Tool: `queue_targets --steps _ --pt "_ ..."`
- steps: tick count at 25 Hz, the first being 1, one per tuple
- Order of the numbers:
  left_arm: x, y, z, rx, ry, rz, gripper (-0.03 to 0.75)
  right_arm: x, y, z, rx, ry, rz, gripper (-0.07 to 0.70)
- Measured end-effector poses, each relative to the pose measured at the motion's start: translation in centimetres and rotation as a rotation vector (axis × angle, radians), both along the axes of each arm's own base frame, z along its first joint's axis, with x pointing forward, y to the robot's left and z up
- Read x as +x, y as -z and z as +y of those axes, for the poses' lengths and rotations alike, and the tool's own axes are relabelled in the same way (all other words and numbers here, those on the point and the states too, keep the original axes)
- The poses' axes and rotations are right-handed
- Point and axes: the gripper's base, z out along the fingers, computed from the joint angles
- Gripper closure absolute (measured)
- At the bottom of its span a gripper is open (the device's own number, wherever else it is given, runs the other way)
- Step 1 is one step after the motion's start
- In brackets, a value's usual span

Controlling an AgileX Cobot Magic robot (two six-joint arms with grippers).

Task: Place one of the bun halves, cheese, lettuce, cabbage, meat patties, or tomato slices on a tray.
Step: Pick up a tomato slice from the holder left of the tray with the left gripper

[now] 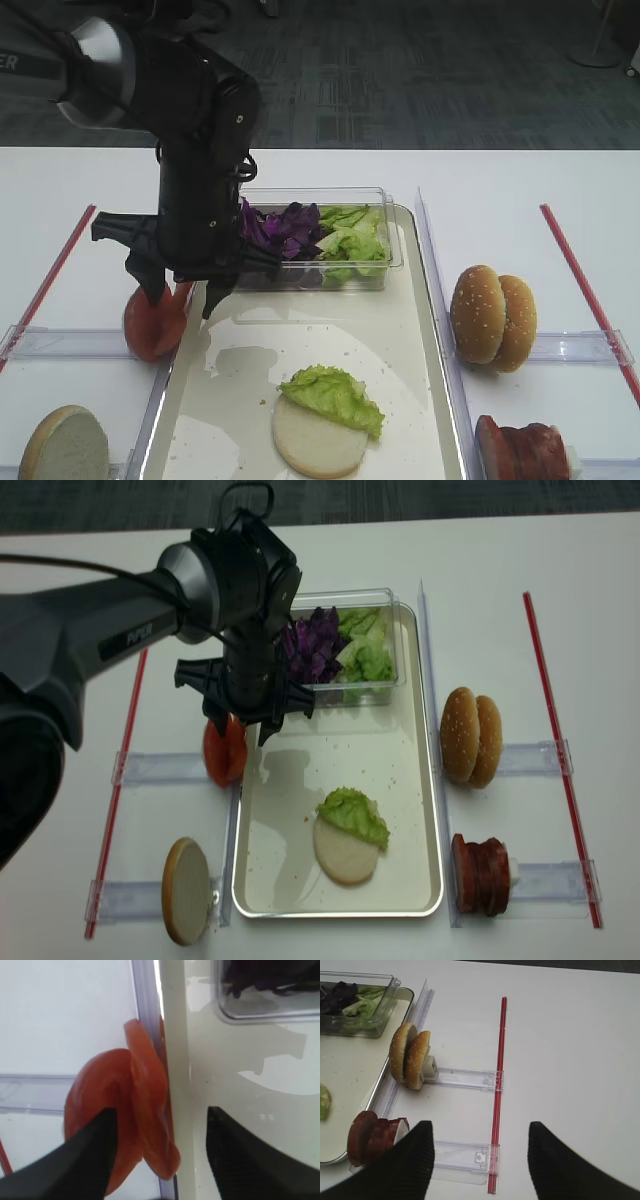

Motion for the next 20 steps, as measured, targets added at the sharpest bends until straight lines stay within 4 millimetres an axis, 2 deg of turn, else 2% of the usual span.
queue_targets --steps 15,20 --pt "0.52 0.54 0.51 0.005 -0.015 0.004 0.350 0.00 0.00 0.00 0.000 0.000 0.000 0.186" --pt "0.59 0.89 0.46 0.008 -0.014 0.009 0.393 0.00 0.00 0.00 0.000 0.000 0.000 0.186"
